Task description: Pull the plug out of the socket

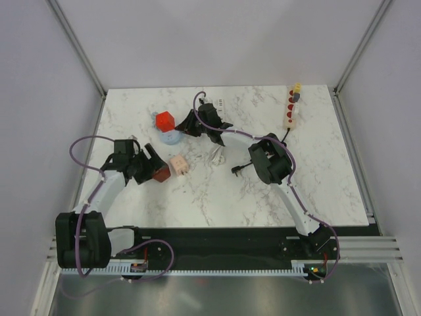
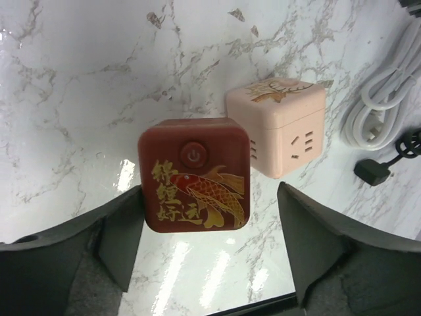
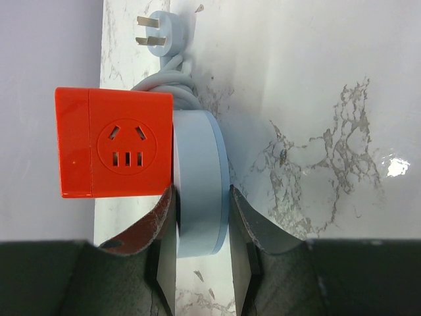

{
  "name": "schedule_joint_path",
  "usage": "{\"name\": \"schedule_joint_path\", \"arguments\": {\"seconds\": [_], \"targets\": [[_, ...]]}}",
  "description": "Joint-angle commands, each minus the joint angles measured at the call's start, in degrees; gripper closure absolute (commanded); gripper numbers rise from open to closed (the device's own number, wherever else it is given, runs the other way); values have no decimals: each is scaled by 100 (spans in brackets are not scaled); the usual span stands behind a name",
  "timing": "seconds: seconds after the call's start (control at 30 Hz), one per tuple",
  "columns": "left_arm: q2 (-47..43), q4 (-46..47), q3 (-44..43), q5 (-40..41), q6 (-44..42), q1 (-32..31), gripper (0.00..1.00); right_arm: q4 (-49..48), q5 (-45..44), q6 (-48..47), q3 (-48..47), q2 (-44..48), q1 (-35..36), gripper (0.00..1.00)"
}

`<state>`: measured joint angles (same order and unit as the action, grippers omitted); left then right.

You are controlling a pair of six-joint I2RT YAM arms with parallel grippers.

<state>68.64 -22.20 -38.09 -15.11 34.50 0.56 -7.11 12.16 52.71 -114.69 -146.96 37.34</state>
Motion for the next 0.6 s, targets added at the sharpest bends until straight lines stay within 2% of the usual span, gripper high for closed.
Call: {"name": "schedule_joint_path", "arguments": {"seconds": [0.0,0.07,0.1,0.2,0.43,0.57], "targets": [[-9,225,-348,44,-49,15,11,1221,-575,-586,325,-299,-69,100],[-44,154,-401,79,-49,15,8,1221,-575,-595,325,-299,-69,100],[-70,137,-436,122,-66,15,3,1221,-566,-595,325,-299,-69,100],[-167,5,-576,219,-180,15,0,1221,-557,-621,325,-299,-69,100],[-115,-4,-1183,387,-558,14,3,1213,-496,-692,325,-299,-69,100],[612,224,-1910,211,-787,6,3,1204,-417,-735,342,-299,-69,100]]}}
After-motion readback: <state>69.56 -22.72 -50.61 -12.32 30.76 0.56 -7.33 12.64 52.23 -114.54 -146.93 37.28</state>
